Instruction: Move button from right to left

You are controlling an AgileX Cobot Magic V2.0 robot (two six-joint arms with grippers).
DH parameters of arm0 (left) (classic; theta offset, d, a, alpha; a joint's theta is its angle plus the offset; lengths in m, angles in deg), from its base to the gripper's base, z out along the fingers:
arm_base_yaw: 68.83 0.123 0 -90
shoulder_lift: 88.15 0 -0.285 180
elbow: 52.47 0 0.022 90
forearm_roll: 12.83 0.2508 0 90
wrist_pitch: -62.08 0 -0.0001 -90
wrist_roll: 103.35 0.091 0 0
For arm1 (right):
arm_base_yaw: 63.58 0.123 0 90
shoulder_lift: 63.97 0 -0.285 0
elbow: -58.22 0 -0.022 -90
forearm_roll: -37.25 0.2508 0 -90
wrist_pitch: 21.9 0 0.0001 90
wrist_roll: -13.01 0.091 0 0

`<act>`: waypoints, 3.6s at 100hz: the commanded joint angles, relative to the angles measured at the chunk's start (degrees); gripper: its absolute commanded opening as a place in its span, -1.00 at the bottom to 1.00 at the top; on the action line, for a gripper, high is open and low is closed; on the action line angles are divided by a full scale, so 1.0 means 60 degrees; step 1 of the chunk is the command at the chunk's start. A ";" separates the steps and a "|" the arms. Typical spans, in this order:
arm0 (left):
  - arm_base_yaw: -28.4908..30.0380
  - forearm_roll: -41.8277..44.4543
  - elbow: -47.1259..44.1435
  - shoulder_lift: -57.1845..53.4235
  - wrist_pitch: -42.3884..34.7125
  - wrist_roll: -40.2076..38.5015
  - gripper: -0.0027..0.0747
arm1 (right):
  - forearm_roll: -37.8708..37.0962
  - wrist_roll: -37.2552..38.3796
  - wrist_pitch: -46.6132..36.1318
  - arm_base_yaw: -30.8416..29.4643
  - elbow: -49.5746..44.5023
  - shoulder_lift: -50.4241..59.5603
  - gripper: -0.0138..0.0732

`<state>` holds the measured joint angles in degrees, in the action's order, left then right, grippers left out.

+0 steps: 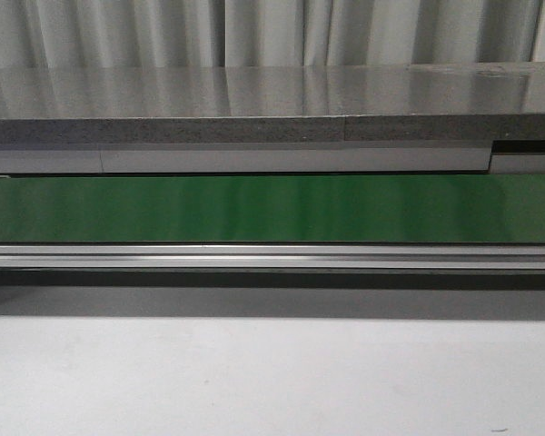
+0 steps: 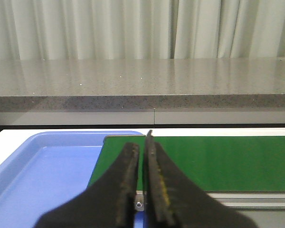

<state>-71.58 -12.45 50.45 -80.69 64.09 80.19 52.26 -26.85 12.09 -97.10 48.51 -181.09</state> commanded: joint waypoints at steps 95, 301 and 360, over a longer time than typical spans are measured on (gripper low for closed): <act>0.0017 -0.0064 -0.0387 -0.0338 -0.0686 -0.0088 -0.92 | 0.1018 0.0397 0.2858 0.1946 0.1188 0.2307 -0.17; 0.0017 -0.0064 -0.0387 -0.0338 -0.0686 -0.0088 -0.92 | 0.1977 0.0565 0.0631 0.3179 -0.0339 0.6320 0.70; 0.0017 -0.0064 -0.0387 -0.0338 -0.0686 -0.0088 -0.92 | 0.1817 0.0574 -0.2989 0.4285 -0.5960 1.1529 0.70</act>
<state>-71.58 -12.45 50.45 -80.69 64.09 80.19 62.78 -23.37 -1.00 -71.37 14.00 -115.92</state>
